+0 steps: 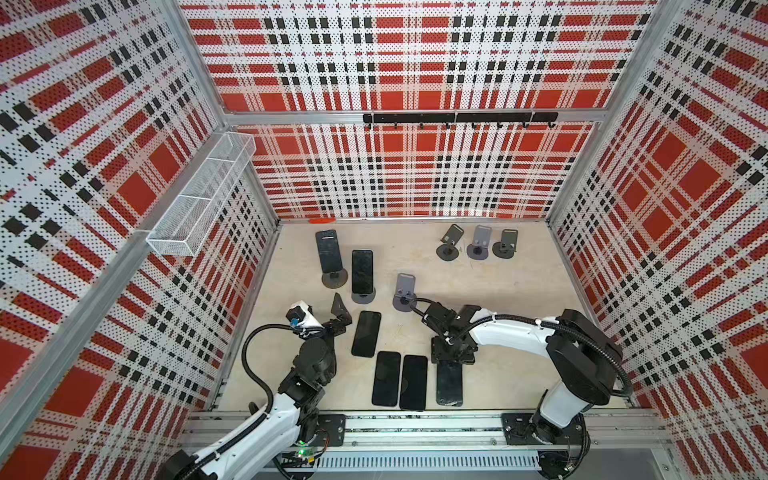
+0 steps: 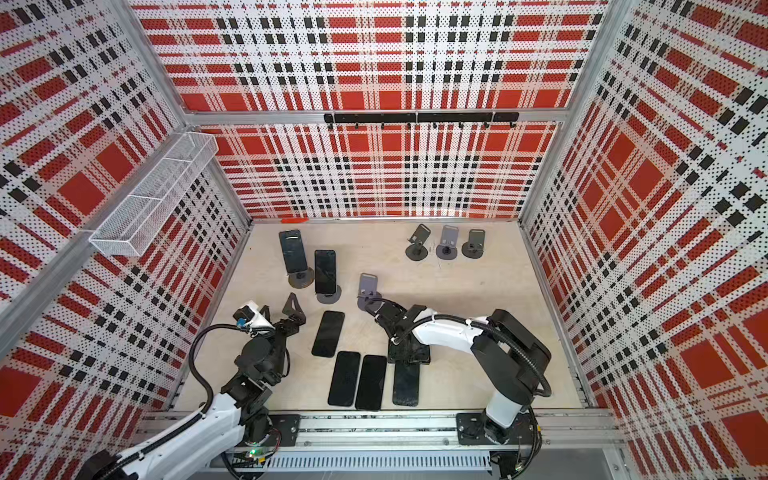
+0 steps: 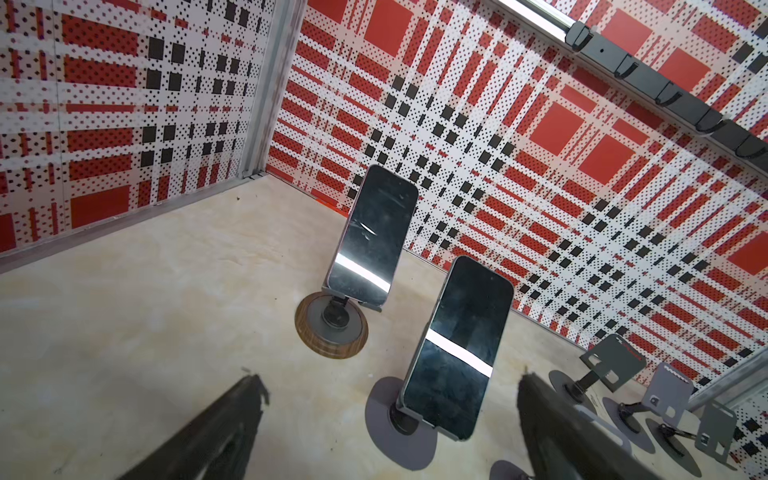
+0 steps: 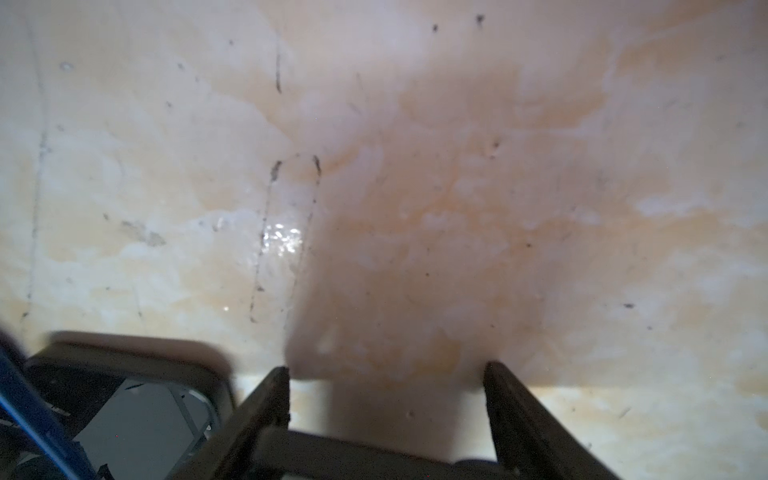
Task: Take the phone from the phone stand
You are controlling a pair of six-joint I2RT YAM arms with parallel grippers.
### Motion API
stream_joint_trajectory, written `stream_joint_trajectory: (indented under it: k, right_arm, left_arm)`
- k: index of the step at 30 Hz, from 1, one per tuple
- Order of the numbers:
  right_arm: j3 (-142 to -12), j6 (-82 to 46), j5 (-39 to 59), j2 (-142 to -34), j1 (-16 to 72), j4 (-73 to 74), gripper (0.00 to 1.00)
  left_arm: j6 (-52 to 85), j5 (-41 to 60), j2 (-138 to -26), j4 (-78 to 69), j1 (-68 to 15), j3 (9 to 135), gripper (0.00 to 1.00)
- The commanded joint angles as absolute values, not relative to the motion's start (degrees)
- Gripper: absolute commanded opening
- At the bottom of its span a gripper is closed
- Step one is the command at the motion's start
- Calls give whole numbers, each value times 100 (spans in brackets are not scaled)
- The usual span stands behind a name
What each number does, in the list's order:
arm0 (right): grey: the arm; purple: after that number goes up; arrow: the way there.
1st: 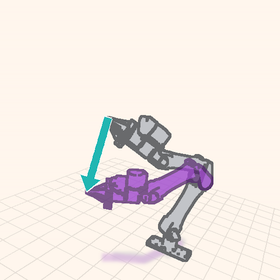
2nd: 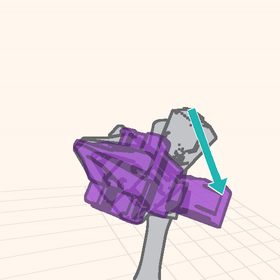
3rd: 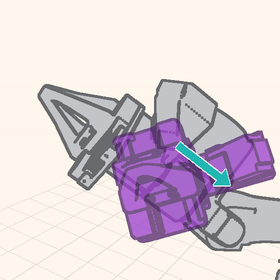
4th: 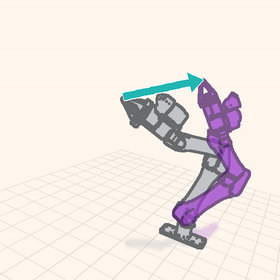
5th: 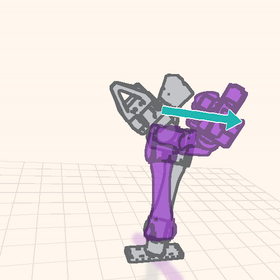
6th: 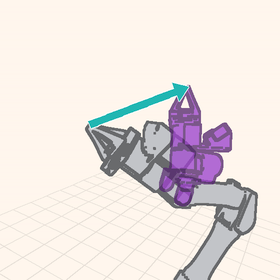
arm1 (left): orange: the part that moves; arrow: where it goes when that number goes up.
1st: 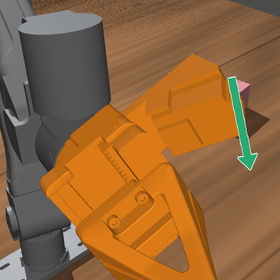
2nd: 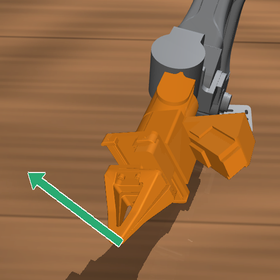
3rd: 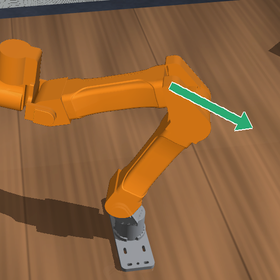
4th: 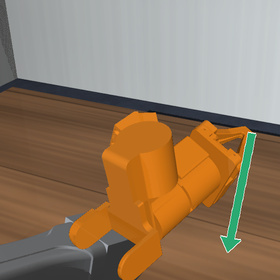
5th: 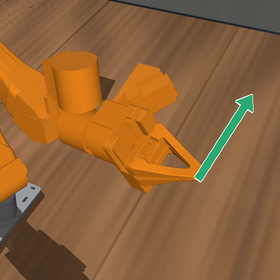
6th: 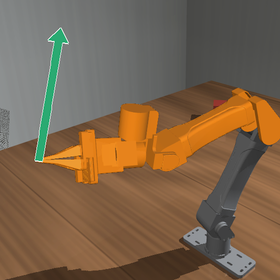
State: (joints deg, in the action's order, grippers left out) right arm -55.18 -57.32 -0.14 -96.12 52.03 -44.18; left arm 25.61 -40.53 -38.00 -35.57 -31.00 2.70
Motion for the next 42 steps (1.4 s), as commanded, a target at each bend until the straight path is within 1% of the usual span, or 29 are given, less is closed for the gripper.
stream_joint_trajectory:
  k: [1, 10, 13, 17, 21, 34, 42]
  right_arm:
    - [-5300, -5904, -103, -9701, 5247, -4402, 71]
    - [-5232, -6017, -79, -9615, 5309, -4333, 73]
    - [-5233, -6007, -26, -9615, 5334, -4254, 74]
    - [-5261, -5972, -49, -9684, 5335, -4286, 75]
    - [-5256, -5975, 18, -9712, 5351, -4202, 76]
    - [-5185, -6013, 26, -9677, 5361, -4140, 77]
    - [-5329, -5900, -84, -9755, 5362, -4393, 79]
  left_arm:
    - [2636, -4024, -3727, -3618, -3054, 201, 98]
    - [2568, -3956, -3692, -3588, -3041, 261, 98]
    - [2570, -4148, -3650, -3504, -3046, 254, 98]
    - [2563, -4024, -3545, -3482, -3041, 249, 98]
    - [2628, -4149, -3489, -3479, -3041, 202, 98]
    - [2645, -4105, -3646, -3480, -3041, 238, 98]
    - [2663, -4033, -3578, -3476, -3042, 229, 98]
